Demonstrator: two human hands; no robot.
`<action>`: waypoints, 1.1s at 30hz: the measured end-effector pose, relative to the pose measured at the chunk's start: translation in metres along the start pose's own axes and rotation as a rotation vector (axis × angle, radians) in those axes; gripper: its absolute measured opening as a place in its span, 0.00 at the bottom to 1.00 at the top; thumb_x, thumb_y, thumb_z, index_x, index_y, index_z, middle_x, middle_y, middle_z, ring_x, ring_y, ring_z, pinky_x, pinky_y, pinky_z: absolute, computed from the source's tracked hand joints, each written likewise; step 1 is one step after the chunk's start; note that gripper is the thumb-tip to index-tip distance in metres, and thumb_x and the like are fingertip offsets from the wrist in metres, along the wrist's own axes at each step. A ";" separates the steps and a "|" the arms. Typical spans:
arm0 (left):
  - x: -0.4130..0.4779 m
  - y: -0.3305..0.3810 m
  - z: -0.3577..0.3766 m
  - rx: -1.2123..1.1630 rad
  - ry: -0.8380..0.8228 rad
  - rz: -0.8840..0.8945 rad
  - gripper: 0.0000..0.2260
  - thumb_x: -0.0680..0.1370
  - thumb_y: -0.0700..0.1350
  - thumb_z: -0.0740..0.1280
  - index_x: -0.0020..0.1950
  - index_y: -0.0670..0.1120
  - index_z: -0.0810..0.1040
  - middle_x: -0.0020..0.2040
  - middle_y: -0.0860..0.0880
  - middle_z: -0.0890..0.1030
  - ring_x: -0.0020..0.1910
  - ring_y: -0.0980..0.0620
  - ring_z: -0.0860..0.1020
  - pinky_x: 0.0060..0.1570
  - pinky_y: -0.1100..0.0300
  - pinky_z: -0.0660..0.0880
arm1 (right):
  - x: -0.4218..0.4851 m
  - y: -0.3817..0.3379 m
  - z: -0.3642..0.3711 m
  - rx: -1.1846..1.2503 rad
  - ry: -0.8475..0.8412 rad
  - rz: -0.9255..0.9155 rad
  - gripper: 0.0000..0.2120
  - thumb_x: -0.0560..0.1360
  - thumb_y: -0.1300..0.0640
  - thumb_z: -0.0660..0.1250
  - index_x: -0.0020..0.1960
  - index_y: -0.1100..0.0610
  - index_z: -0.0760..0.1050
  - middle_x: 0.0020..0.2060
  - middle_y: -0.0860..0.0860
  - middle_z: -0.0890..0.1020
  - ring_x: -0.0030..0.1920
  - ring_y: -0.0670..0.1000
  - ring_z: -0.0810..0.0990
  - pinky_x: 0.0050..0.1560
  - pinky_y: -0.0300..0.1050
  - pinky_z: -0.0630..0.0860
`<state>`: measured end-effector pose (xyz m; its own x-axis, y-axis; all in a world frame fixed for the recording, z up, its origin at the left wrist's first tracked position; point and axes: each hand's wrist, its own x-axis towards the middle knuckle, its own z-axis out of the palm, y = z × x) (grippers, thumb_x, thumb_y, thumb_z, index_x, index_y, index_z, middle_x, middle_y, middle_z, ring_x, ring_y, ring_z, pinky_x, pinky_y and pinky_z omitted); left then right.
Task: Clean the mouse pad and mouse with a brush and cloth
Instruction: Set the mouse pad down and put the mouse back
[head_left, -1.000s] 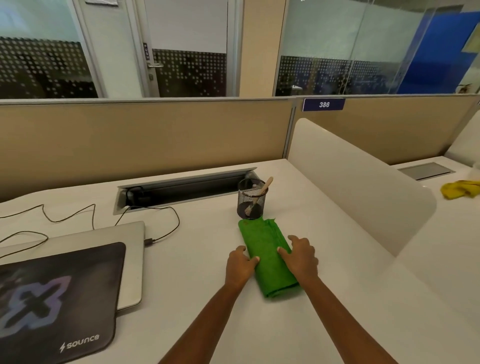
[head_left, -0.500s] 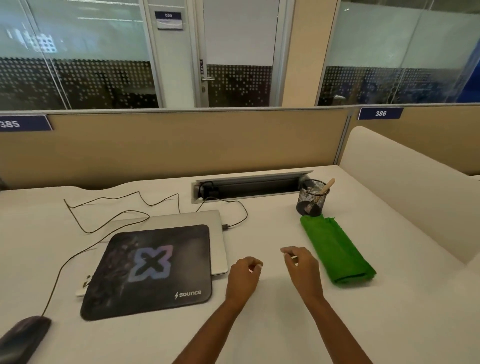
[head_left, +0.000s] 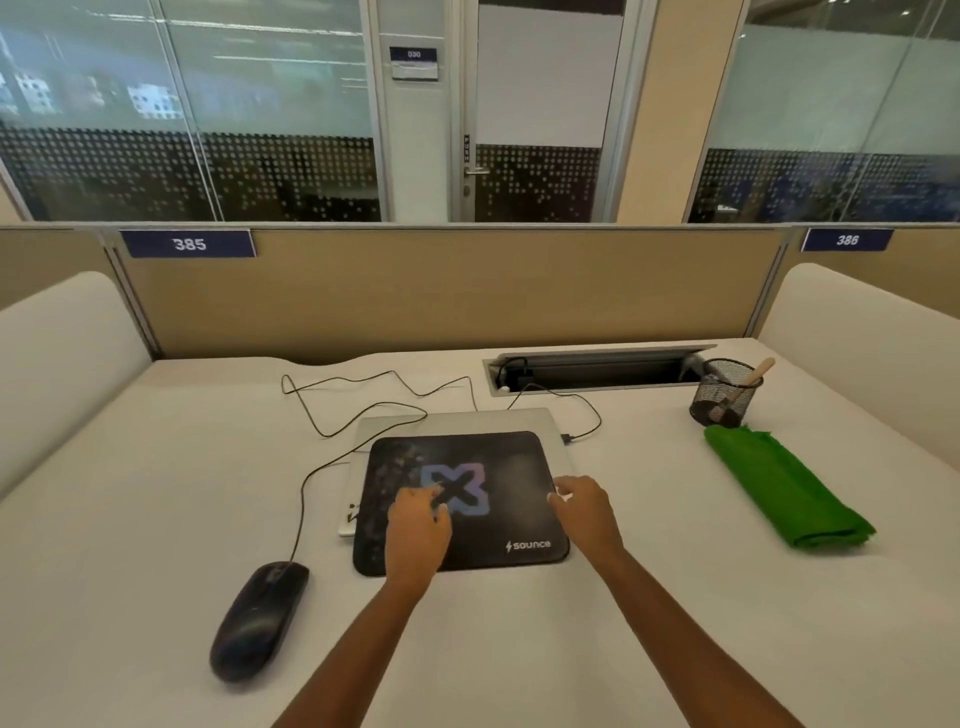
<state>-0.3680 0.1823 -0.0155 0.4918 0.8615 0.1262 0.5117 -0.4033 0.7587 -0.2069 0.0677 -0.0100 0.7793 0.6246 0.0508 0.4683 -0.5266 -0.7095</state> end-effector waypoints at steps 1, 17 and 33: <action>0.004 -0.007 -0.008 0.049 -0.007 -0.011 0.15 0.79 0.42 0.61 0.65 0.40 0.72 0.63 0.40 0.73 0.62 0.45 0.73 0.60 0.59 0.70 | 0.000 -0.004 0.003 -0.025 -0.006 0.014 0.17 0.77 0.58 0.62 0.64 0.64 0.72 0.61 0.59 0.77 0.61 0.57 0.76 0.59 0.43 0.72; 0.044 -0.029 -0.044 0.131 -0.165 -0.308 0.17 0.80 0.45 0.58 0.66 0.39 0.67 0.63 0.38 0.72 0.63 0.41 0.72 0.65 0.49 0.70 | 0.009 -0.022 0.018 -0.184 -0.060 0.205 0.12 0.77 0.55 0.62 0.49 0.65 0.74 0.51 0.60 0.78 0.56 0.60 0.76 0.55 0.49 0.74; 0.061 -0.040 -0.045 -0.182 0.029 -0.394 0.07 0.78 0.39 0.64 0.42 0.39 0.80 0.42 0.42 0.80 0.48 0.40 0.77 0.49 0.56 0.71 | 0.027 -0.007 0.008 0.142 0.094 0.236 0.11 0.75 0.63 0.63 0.54 0.66 0.78 0.54 0.60 0.81 0.55 0.60 0.78 0.51 0.42 0.71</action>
<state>-0.3903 0.2644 -0.0095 0.2630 0.9479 -0.1796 0.5222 0.0167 0.8527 -0.1929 0.0931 -0.0094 0.8982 0.4343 -0.0673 0.2112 -0.5608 -0.8005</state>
